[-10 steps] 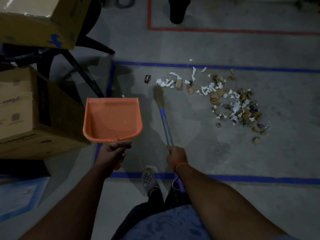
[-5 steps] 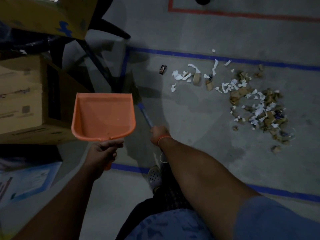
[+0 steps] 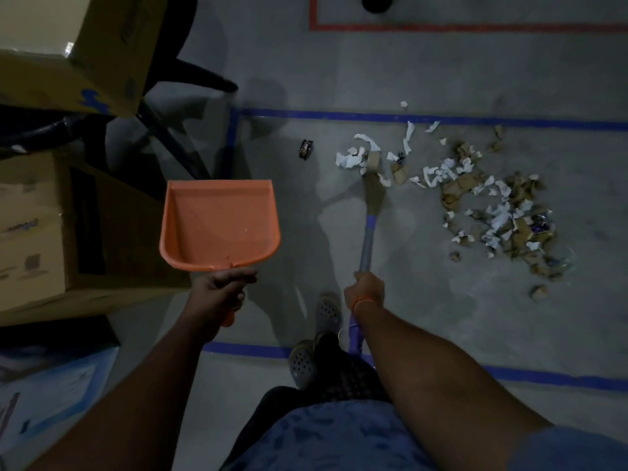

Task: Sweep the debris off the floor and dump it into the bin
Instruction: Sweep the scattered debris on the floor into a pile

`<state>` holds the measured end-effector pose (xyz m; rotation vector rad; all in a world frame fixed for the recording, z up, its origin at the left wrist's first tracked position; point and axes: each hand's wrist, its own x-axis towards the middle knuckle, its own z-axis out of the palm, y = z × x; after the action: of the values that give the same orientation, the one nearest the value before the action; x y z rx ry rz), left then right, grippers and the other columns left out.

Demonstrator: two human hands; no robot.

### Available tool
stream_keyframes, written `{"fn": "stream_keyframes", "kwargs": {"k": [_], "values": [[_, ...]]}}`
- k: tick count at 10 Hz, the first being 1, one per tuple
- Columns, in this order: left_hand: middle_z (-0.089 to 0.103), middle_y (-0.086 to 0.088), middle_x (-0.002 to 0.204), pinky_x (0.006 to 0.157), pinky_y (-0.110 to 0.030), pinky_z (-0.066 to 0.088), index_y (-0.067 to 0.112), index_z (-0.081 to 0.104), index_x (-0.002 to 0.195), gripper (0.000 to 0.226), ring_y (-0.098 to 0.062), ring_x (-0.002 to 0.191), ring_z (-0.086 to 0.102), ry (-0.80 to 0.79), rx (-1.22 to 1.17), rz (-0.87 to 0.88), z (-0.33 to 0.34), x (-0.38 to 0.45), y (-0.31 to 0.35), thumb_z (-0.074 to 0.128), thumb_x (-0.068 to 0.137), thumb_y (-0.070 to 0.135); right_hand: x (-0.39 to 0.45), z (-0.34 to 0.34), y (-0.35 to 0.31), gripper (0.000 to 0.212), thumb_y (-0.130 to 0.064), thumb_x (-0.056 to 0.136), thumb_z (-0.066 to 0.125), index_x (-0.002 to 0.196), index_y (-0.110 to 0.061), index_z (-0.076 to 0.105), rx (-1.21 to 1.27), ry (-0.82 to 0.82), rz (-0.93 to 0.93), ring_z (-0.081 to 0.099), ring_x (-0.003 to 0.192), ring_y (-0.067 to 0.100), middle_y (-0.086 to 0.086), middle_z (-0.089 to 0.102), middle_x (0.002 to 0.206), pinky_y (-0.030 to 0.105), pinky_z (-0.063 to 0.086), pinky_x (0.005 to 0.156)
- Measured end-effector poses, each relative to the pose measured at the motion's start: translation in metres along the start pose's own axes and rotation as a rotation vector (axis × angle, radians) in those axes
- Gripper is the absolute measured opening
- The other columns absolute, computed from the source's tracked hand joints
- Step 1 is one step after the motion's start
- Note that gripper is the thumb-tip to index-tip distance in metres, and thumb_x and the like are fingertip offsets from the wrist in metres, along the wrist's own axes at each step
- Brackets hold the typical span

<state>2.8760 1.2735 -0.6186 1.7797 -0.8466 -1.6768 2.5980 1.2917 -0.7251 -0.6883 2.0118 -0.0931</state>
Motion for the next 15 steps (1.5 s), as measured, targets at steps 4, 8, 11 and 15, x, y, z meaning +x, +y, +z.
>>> {"fn": "stream_keyframes", "kwargs": {"k": [4,8,11,15], "values": [[0.071,-0.008,0.085,0.041,-0.017,0.036,-0.006,0.067,0.113,0.030,-0.008,0.047,0.047,-0.093,0.044,0.060,0.044,0.032,0.067,0.043,0.096,-0.014,0.005,-0.036,-0.021,0.052,-0.012,0.087,0.051,0.137,-0.023,0.055,0.026,0.165,-0.135,0.060,0.114,0.032,0.015,0.063,0.126,0.032,0.049,0.097],[0.071,-0.012,0.091,0.042,-0.019,0.039,0.003,0.072,0.106,0.031,-0.006,0.047,0.049,-0.113,0.115,0.076,0.011,0.090,0.105,0.045,0.097,-0.011,0.041,-0.008,-0.138,0.044,-0.016,0.086,0.061,0.130,-0.016,0.062,-0.078,-0.011,-0.326,0.062,0.114,0.032,0.017,0.064,0.125,0.030,0.048,0.100],[0.068,-0.012,0.090,0.037,-0.016,0.032,-0.003,0.067,0.114,0.031,-0.005,0.043,0.045,-0.129,0.129,0.028,0.006,0.135,0.141,0.043,0.098,-0.012,0.077,-0.010,-0.178,0.032,-0.017,0.088,0.064,0.119,-0.009,0.068,0.148,0.006,-0.068,0.064,0.112,0.030,0.012,0.068,0.117,0.025,0.049,0.086],[0.074,-0.006,0.089,0.046,-0.017,0.032,0.008,0.076,0.100,0.039,-0.010,0.049,0.045,-0.298,0.135,0.069,0.062,0.168,0.153,0.044,0.095,-0.014,0.098,-0.083,-0.124,0.043,-0.016,0.083,0.066,0.125,-0.017,0.066,0.270,0.217,0.110,0.061,0.118,0.028,0.010,0.064,0.129,0.028,0.047,0.100]]}}
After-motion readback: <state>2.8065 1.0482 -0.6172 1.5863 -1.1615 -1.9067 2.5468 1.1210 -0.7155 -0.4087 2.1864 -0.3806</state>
